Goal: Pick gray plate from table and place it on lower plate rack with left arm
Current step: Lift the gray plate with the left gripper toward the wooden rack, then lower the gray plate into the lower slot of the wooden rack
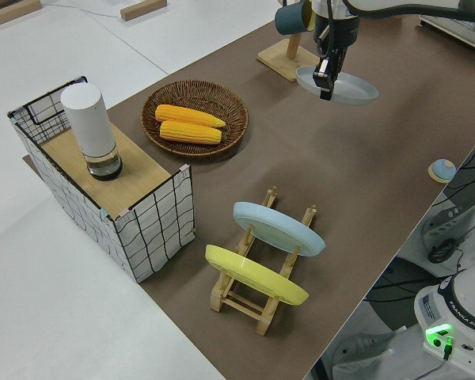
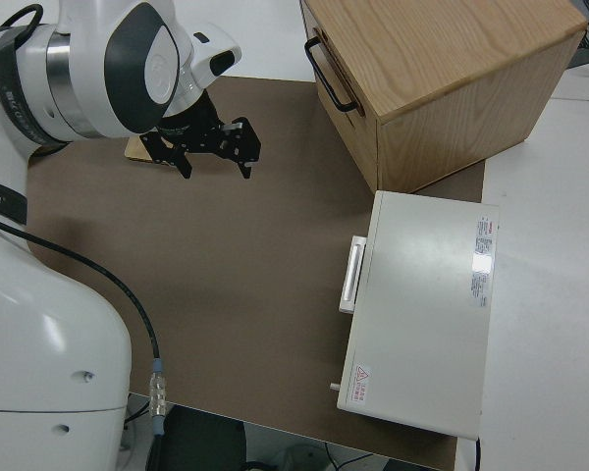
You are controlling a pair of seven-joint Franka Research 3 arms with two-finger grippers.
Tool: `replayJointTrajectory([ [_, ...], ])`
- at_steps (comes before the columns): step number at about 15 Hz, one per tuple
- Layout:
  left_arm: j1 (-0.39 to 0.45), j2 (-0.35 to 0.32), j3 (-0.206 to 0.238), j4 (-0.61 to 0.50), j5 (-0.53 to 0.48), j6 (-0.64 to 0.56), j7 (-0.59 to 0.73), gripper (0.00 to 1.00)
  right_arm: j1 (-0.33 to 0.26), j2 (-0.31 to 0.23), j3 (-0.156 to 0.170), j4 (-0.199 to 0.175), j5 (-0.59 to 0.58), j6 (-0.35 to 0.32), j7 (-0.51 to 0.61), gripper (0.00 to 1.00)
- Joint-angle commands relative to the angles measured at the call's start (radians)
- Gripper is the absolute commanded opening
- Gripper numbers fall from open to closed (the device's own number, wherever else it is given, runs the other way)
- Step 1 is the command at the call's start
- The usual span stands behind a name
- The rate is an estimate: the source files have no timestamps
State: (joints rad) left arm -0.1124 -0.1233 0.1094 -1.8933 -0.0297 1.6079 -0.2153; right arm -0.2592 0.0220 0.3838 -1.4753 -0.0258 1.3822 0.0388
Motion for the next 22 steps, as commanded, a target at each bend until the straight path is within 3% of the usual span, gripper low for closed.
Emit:
replayJointTrajectory([
  [1, 0.0, -0.007, 0.006, 0.046, 0.169, -0.077, 0.01, 0.0, -0.023, -0.004, 0.02, 0.007, -0.005, -0.011, 0.012, 0.983],
  [8, -0.012, -0.009, -0.036, 0.051, 0.519, -0.181, -0.002, 0.0, -0.023, -0.002, 0.02, 0.007, -0.006, -0.011, 0.012, 0.983],
  [15, -0.012, 0.001, -0.034, 0.034, 0.796, -0.19, -0.006, 0.0, -0.023, -0.002, 0.021, 0.007, -0.005, -0.011, 0.012, 0.983],
  [18, -0.013, 0.002, -0.034, 0.0, 0.861, -0.215, -0.067, 0.0, -0.023, -0.002, 0.021, 0.007, -0.005, -0.011, 0.012, 0.983],
  [22, -0.018, 0.007, -0.036, -0.096, 0.866, -0.204, -0.237, 0.0, -0.023, -0.002, 0.021, 0.007, -0.005, -0.011, 0.012, 0.983],
])
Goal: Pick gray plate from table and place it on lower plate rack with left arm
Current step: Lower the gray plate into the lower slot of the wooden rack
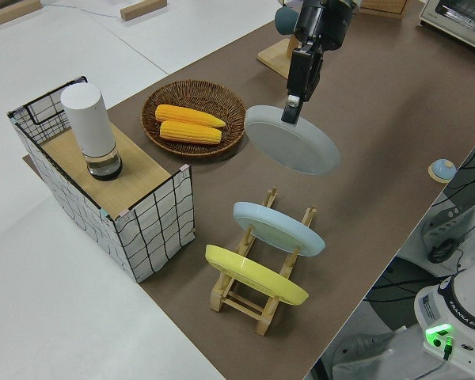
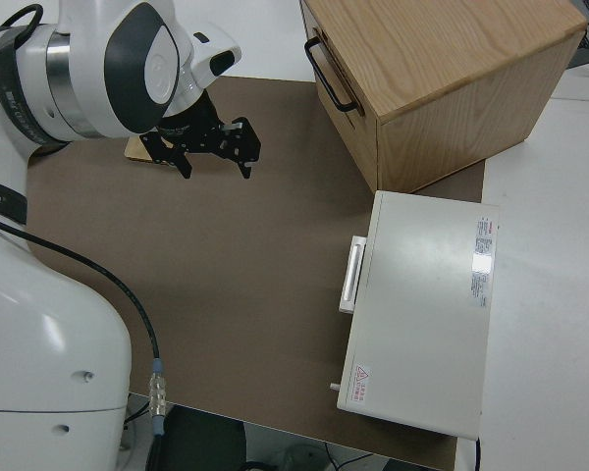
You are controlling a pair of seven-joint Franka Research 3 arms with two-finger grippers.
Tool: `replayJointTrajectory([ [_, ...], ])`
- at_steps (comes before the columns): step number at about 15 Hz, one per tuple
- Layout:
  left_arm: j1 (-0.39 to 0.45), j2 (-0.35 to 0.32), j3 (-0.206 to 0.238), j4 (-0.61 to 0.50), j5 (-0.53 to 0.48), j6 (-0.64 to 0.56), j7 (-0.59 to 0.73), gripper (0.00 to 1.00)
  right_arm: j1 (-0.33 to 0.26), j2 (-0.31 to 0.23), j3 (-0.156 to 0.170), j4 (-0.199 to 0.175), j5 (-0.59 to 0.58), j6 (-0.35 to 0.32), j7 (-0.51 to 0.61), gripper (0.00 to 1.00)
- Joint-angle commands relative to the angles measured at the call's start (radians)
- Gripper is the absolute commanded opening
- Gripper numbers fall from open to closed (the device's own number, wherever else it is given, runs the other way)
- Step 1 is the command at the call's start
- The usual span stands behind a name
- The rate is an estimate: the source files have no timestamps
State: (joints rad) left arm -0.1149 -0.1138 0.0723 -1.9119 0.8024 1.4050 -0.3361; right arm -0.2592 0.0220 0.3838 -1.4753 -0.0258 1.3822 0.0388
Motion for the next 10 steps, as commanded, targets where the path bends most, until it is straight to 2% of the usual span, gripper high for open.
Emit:
replayJointTrajectory([
  [1, -0.017, -0.003, 0.0, -0.099, 0.035, 0.006, -0.145, 0.0, -0.023, -0.002, 0.021, 0.006, -0.006, -0.011, 0.012, 0.983],
  [10, -0.043, -0.001, -0.003, -0.22, 0.026, 0.091, -0.32, 0.0, -0.023, -0.002, 0.02, 0.007, -0.006, -0.011, 0.012, 0.983],
])
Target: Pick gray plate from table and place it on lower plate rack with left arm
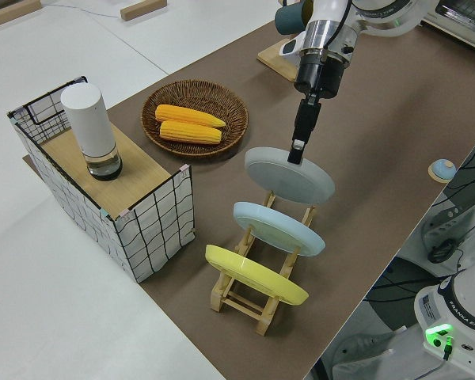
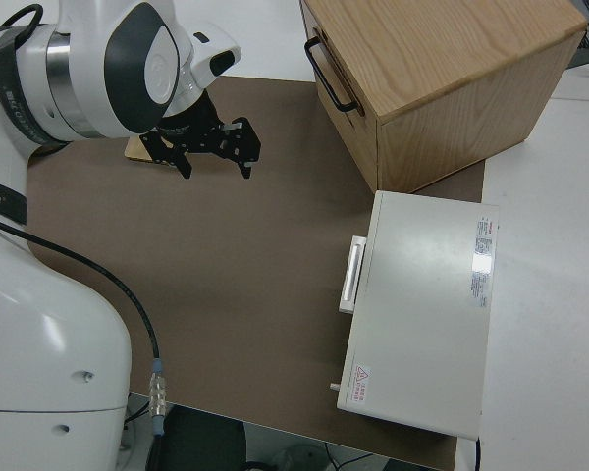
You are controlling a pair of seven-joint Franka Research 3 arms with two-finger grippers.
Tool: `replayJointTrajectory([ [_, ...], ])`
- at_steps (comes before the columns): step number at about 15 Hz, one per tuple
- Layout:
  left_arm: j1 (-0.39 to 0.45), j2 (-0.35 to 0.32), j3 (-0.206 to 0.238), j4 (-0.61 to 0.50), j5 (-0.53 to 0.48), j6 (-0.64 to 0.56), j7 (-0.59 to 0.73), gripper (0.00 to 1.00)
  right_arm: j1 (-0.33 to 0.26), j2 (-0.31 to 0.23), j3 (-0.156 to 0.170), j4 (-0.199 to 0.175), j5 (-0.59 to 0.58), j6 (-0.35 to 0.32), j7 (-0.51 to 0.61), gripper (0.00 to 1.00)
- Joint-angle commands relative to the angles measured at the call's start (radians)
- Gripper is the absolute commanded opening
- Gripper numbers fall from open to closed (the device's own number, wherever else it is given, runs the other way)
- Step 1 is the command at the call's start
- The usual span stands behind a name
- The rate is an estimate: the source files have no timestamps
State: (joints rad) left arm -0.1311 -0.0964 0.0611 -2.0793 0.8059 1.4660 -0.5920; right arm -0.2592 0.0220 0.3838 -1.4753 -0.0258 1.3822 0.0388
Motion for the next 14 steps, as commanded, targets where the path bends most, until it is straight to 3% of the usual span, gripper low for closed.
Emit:
replayJointTrajectory([
  [1, -0.028, -0.017, 0.008, -0.059, 0.021, 0.036, -0.084, 0.0, -0.023, -0.002, 0.021, 0.007, -0.006, -0.011, 0.012, 0.983],
  [14, -0.061, 0.037, -0.023, -0.099, 0.018, 0.037, -0.252, 0.0, -0.023, -0.002, 0.021, 0.007, -0.006, -0.011, 0.012, 0.983],
])
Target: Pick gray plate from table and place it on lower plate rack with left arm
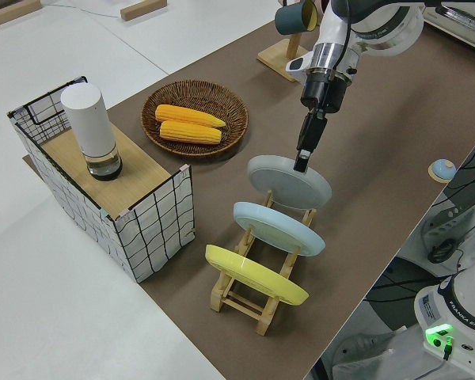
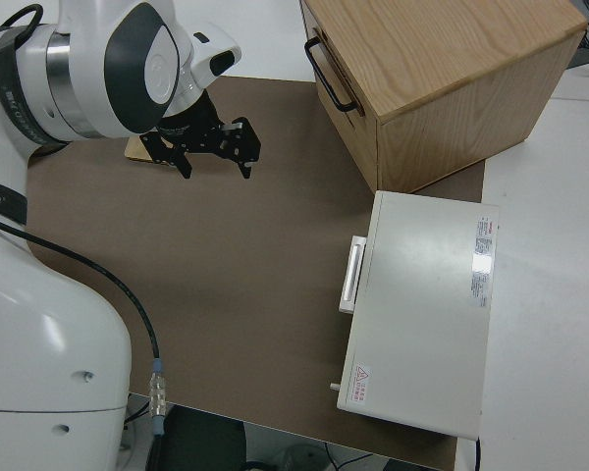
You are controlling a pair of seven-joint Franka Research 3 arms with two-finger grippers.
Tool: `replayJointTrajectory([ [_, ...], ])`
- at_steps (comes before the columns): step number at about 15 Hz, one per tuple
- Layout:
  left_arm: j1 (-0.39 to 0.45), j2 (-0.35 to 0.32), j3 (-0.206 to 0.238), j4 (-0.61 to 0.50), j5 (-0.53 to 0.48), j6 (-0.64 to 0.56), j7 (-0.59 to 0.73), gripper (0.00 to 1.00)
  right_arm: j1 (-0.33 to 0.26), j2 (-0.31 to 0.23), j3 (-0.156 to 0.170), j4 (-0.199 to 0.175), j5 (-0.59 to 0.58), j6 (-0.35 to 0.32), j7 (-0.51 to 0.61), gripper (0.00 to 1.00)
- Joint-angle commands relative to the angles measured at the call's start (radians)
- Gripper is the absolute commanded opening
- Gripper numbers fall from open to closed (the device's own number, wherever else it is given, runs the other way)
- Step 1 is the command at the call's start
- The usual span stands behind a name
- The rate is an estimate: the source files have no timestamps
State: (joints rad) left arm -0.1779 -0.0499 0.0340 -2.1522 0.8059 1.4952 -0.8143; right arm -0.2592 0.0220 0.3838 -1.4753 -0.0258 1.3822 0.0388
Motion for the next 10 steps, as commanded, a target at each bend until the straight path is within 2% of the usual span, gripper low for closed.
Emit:
replayJointTrajectory([
  [1, -0.014, -0.01, 0.004, -0.028, 0.018, 0.01, -0.028, 0.0, -0.023, -0.002, 0.021, 0.007, -0.006, -0.011, 0.012, 0.983],
  [2, -0.014, -0.01, 0.004, -0.028, 0.018, 0.01, -0.025, 0.3, -0.023, -0.002, 0.021, 0.007, -0.006, -0.011, 0.012, 0.983],
  [3, -0.014, -0.01, 0.004, -0.029, 0.018, 0.01, -0.017, 0.81, -0.023, -0.002, 0.021, 0.007, -0.006, -0.012, 0.012, 0.983],
  [4, -0.014, -0.01, 0.004, -0.029, 0.018, 0.01, -0.013, 0.98, -0.023, -0.002, 0.021, 0.006, -0.005, -0.011, 0.012, 0.983],
  [10, -0.014, -0.013, 0.004, -0.028, 0.018, 0.008, 0.0, 0.99, -0.023, -0.002, 0.02, 0.006, -0.006, -0.011, 0.012, 0.983],
])
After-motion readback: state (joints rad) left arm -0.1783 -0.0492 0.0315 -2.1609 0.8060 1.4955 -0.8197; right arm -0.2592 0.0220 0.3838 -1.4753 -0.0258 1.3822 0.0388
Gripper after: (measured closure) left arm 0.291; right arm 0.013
